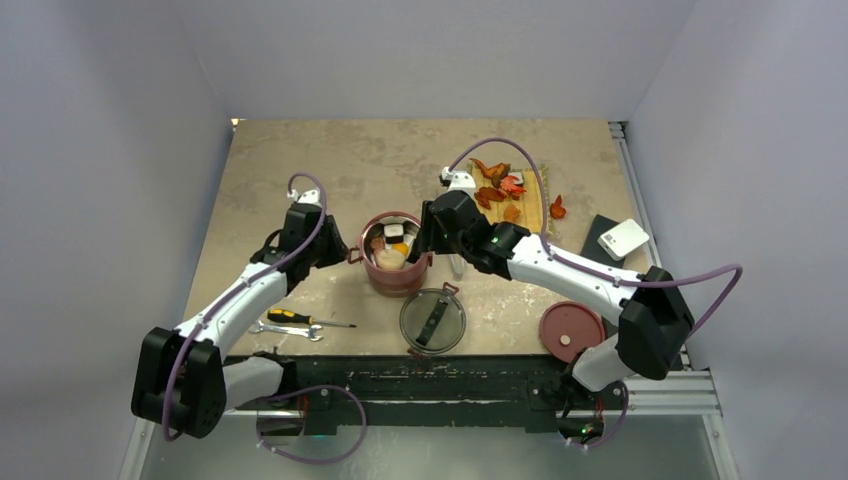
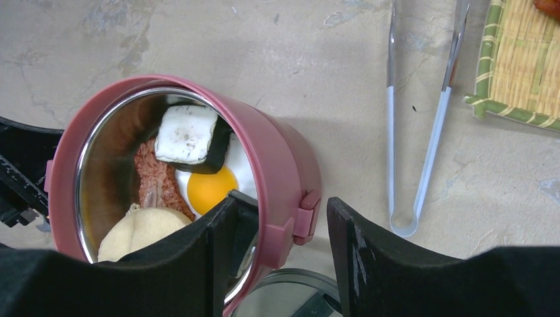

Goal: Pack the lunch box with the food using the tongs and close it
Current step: Close the fastener on the packing box.

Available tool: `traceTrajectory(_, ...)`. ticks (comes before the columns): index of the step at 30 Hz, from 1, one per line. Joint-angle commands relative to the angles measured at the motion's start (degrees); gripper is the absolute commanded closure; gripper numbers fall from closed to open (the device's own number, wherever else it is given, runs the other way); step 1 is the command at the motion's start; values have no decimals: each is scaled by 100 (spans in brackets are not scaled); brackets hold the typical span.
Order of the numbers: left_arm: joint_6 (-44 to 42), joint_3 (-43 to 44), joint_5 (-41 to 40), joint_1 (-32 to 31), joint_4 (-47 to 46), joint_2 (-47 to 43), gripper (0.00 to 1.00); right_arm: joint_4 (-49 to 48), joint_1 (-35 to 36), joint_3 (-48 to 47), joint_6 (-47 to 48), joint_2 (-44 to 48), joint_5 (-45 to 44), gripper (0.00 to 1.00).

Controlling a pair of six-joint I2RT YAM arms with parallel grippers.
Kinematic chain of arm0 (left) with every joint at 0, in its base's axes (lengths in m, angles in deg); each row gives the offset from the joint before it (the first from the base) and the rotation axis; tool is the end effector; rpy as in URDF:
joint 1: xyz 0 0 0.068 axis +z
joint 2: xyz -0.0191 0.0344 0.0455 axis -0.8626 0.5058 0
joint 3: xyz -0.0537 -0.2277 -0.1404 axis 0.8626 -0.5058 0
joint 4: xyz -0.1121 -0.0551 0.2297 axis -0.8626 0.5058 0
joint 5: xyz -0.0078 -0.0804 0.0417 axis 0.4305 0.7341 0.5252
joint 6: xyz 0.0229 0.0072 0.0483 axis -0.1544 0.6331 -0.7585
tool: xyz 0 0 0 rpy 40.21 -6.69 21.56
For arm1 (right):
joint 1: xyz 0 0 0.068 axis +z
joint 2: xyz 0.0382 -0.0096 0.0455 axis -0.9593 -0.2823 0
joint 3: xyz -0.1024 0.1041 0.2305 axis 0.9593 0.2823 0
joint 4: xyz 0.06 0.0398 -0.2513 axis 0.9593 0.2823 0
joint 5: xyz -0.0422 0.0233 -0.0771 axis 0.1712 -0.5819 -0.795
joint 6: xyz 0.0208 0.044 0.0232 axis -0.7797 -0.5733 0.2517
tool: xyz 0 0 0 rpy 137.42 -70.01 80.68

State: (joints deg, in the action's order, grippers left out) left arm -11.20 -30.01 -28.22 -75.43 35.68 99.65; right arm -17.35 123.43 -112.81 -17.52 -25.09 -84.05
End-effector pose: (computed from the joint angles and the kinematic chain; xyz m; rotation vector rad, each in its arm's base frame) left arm 0.2327 -0.0652 0.2154 -0.3478 2.3403 -0.3882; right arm 0.2260 0.2500 0.2799 -0.0422 2.2328 0.5021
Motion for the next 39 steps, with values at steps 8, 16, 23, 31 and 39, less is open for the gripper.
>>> traceTrajectory(8,239,63,-1214,-544,41,-525,74,18,87,-178,22,-95,-33,44)
traceTrajectory(16,231,97,-950,-739,-49,-127,77,-1,107,-187,22,-134,-32,44)
traceTrajectory(23,275,92,-652,-870,-263,199,83,6,124,-178,22,-148,-27,44)
traceTrajectory(31,283,-68,-451,-875,-615,186,84,-54,132,-165,70,-179,40,100)
traceTrajectory(39,345,-318,-36,-874,-1200,265,85,-47,166,-145,95,-222,68,100)
